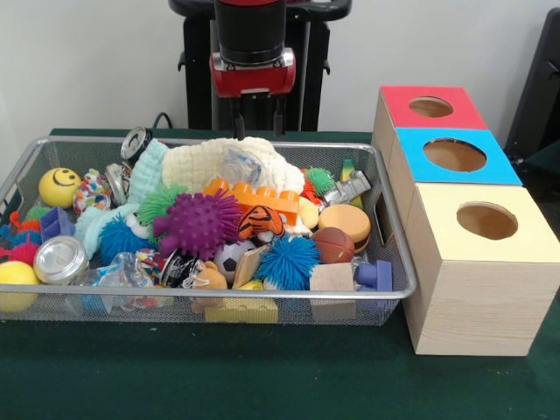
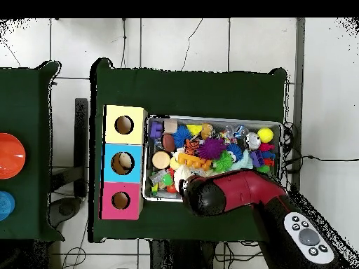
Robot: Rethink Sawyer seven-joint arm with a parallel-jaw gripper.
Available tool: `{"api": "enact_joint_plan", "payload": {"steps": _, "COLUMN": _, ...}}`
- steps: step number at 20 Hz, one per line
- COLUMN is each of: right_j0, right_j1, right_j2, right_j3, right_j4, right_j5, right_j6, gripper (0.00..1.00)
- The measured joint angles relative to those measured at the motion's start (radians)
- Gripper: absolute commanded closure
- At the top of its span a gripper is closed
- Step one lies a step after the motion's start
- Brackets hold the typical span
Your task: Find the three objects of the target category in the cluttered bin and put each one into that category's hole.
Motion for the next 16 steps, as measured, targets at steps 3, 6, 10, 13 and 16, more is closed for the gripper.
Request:
{"api": "enact_joint_plan", "payload": {"steps": 3, "right_j0": -0.006, "right_j1": 0.000, "right_j2": 0.012, "right_j3": 0.000, "right_j4": 0.000, "right_j5": 0.012, "right_j6": 0.000, "gripper": 0.00}}
{"api": "enact_joint_plan", "payload": {"steps": 6, "right_j0": -0.017, "right_j1": 0.000, "right_j2": 0.029, "right_j3": 0.000, "right_j4": 0.000, "right_j5": 0.025, "right_j6": 0.000, "gripper": 0.00}}
{"api": "enact_joint_plan", "payload": {"steps": 10, "right_j0": -0.020, "right_j1": 0.000, "right_j2": 0.043, "right_j3": -0.002, "right_j4": -0.004, "right_j5": 0.041, "right_j6": 0.000, "gripper": 0.00}}
{"api": "enact_joint_plan", "payload": {"steps": 13, "right_j0": -0.020, "right_j1": 0.000, "right_j2": 0.055, "right_j3": -0.008, "right_j4": -0.005, "right_j5": 0.054, "right_j6": 0.000, "gripper": 0.00}}
{"api": "enact_joint_plan", "payload": {"steps": 16, "right_j0": -0.020, "right_j1": 0.000, "right_j2": 0.066, "right_j3": -0.017, "right_j4": -0.006, "right_j5": 0.067, "right_j6": 0.000, "gripper": 0.00}}
